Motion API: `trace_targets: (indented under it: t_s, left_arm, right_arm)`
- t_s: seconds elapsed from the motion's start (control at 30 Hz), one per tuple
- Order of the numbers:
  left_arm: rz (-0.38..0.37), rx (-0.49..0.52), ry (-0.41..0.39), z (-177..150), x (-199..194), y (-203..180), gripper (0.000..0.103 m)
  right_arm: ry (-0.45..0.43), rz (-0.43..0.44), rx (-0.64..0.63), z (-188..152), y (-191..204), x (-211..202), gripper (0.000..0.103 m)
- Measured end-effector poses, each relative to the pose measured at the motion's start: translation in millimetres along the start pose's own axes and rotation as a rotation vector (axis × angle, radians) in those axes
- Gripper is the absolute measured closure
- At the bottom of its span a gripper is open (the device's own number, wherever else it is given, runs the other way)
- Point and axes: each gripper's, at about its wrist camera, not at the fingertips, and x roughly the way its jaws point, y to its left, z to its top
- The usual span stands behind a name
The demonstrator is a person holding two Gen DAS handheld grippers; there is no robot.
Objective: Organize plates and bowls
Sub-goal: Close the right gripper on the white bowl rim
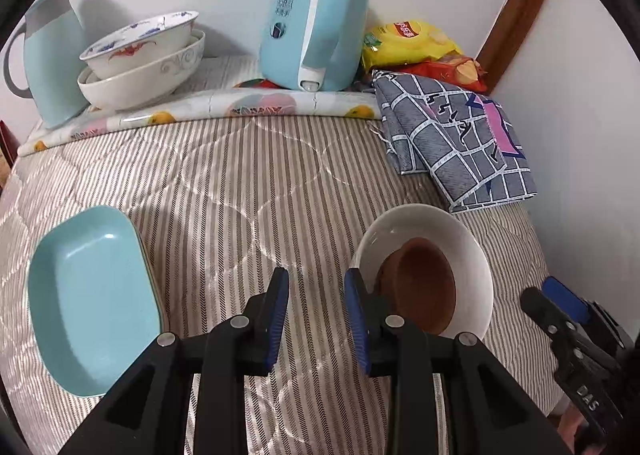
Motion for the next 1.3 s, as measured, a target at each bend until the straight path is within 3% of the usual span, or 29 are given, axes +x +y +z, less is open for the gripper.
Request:
trace_targets:
  t_s: [0.2, 0.77, 1.3]
  left_arm:
    - [-0.032, 0.016, 0.017, 2, 10, -8, 0.076]
    - [0.011, 0.082, 0.118, 2, 49, -20, 0.075]
    - [-0.002, 0.083, 0.163, 5, 66, -17, 0.073]
  right_arm:
    - [0.057, 0.009, -0.003, 5, 8, 25, 0.054]
    - [0.174, -0.021, -0.033, 6, 20, 72, 0.074]
    - [0.217, -0.063, -0.042, 12, 23, 91, 0.074]
